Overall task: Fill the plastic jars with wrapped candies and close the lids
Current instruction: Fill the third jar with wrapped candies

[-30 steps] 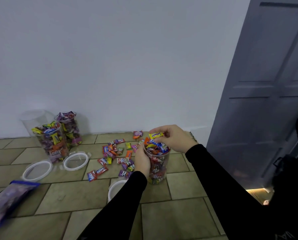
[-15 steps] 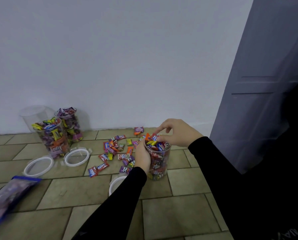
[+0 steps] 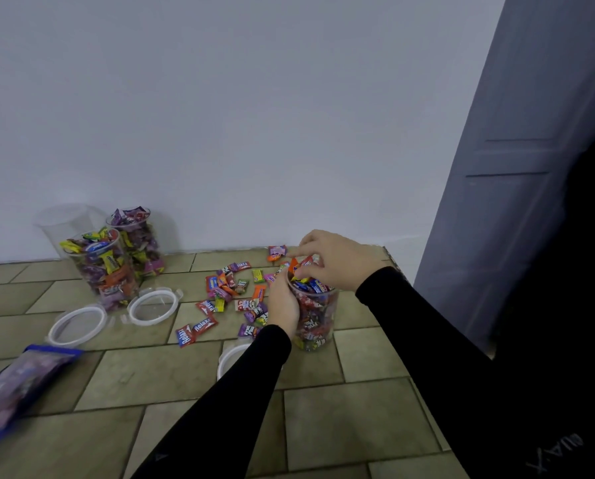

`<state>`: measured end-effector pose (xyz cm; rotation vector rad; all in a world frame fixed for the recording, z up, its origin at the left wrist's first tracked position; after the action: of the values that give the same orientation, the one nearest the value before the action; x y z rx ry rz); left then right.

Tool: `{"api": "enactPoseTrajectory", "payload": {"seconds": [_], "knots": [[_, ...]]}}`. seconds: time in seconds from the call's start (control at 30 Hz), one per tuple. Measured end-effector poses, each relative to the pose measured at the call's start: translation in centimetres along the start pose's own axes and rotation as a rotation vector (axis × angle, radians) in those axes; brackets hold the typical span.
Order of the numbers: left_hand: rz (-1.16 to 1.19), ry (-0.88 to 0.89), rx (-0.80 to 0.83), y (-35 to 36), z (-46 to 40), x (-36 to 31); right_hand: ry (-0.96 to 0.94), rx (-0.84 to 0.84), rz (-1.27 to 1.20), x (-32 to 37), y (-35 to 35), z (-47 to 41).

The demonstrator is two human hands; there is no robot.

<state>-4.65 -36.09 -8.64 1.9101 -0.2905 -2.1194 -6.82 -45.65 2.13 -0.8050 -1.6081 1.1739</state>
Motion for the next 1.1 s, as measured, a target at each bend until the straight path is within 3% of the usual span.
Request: {"api": "enactPoseTrajectory", "payload": {"seconds": [0.23, 0.47, 0.6, 0.67, 0.8, 0.87, 1.1], "knots": [[-0.024, 0.011, 0.018, 0.1, 0.0, -0.3, 0.002, -0.054, -0.024, -0.7, 0.2, 0.1], [-0.265, 0.124, 0.088, -0.8, 0.2, -0.9, 0.022, -0.453, -0.421, -2.2, 1.7, 3.0], [-0.438, 0.164, 0.076, -2.8, 0.1, -1.7, 0.133, -0.448, -0.516, -2.3, 4.4, 4.2], [-0.624, 0.140, 0.064, -4.0, 0.1, -1.8, 0.194, -0.443, -0.635, -2.0, 6.0, 4.5], [-1.303, 0.073, 0.040, -6.5, 0.9, -1.9, 0.301, -0.528, -0.872, -1.3, 8.3, 4.9], [-1.524, -0.004, -0.018, -7.9, 1.7, -1.8, 0.343, -0.562, -0.937, -1.1, 8.7, 5.0], [-1.706, -0.128, -0.125, -10.6, 3.9, 0.0, 0.369, -0.579, -0.968, -0.3, 8.5, 5.2]]}}
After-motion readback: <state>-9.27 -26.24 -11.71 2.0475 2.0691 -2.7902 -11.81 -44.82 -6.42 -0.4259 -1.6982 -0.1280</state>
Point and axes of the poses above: each hand's wrist, its own z-axis away from the middle knuckle, its own y-axis out of the palm, x = y × z, the point moved 3 cm from there along -z, towards the middle knuckle
